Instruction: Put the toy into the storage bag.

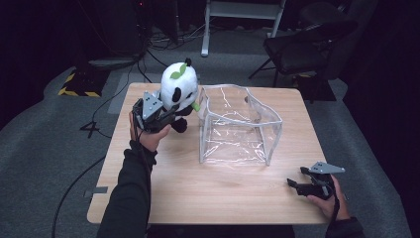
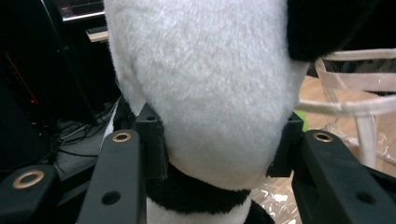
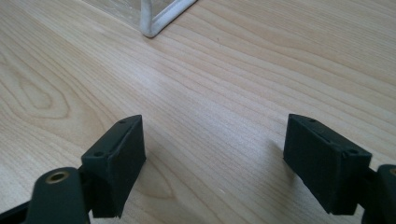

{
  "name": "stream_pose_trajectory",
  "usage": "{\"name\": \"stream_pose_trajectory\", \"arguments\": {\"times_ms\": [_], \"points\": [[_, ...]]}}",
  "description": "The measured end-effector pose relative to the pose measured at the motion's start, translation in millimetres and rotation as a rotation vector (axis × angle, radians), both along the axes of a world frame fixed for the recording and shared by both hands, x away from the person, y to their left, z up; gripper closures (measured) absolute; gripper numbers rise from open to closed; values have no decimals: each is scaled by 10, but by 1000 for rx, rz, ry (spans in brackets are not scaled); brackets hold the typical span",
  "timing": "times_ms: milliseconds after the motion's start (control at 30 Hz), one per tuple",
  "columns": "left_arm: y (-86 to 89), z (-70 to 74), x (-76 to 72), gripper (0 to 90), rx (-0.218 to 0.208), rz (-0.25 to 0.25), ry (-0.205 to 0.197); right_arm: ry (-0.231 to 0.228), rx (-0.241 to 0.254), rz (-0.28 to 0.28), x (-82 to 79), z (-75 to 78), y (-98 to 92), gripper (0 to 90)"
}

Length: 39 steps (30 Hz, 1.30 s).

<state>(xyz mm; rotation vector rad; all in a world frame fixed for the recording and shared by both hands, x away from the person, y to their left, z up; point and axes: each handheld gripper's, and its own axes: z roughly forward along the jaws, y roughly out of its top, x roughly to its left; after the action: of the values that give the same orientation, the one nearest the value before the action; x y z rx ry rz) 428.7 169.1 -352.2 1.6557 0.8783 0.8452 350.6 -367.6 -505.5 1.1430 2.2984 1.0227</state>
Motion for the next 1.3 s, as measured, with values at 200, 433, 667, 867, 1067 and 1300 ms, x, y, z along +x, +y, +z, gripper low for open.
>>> {"name": "stream_pose_trajectory", "arguments": {"times_ms": [200, 433, 667, 867, 1067, 1300], "points": [[-42, 130, 84, 526, -22, -10, -10, 2, 2, -2, 2, 0, -2, 209], [-143, 301, 115, 524, -35, -30, -33, 2, 2, -1, 2, 0, -3, 212], [-187, 479, 128, 522, -59, -47, -64, 3, 5, 3, 5, 0, -7, 215], [-213, 619, 107, 522, -79, -59, -90, 3, 5, 3, 5, 0, -8, 215], [-288, 670, 75, 521, -84, -79, -99, 4, 5, 4, 5, 0, -8, 215], [-394, 717, 65, 521, -108, -101, -113, 3, 6, 3, 5, 0, -8, 215]]}}
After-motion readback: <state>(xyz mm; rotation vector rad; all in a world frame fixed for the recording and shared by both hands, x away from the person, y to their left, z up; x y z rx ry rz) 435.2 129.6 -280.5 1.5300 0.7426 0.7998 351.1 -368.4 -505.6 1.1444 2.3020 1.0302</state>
